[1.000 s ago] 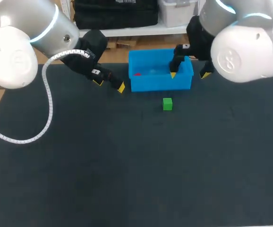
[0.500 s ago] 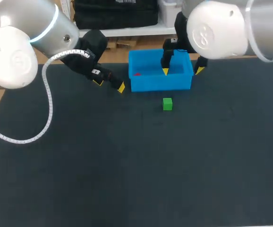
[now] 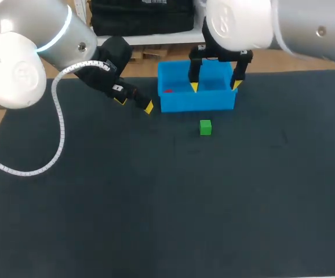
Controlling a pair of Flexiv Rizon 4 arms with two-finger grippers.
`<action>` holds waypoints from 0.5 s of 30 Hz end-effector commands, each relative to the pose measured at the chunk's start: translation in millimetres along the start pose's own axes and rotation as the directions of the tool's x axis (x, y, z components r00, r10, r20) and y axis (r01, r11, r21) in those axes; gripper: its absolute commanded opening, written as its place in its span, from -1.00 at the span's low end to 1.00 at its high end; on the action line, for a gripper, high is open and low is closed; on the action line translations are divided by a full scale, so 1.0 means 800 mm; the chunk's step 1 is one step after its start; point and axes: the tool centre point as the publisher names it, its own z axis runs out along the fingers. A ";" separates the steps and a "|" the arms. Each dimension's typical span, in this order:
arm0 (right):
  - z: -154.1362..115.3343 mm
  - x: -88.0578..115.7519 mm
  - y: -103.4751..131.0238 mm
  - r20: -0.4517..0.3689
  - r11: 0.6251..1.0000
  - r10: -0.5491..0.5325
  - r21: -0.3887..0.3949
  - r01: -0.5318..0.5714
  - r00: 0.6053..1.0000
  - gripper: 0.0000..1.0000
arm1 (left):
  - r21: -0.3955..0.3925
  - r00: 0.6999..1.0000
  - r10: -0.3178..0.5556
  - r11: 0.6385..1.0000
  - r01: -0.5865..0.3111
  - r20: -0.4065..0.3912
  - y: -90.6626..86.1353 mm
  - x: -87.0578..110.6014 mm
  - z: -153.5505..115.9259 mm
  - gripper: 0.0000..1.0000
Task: Use the left arm to pick the red cube and place it into the blue plastic box first, then use the right arm to grasp the green cube and put it into the same blue plastic box after the first action is fully finished.
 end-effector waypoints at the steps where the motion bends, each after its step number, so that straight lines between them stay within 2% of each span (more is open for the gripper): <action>1: 0.002 -0.007 0.005 -0.040 1.000 0.016 0.007 -0.016 0.999 1.00 | 0.003 1.000 0.002 1.000 -0.002 0.003 0.001 0.001 -0.001 1.00; 15: 0.013 -0.005 0.015 -0.018 0.998 0.065 0.026 -0.064 0.998 1.00 | 0.003 1.000 0.002 1.000 -0.002 0.003 0.001 0.001 -0.001 1.00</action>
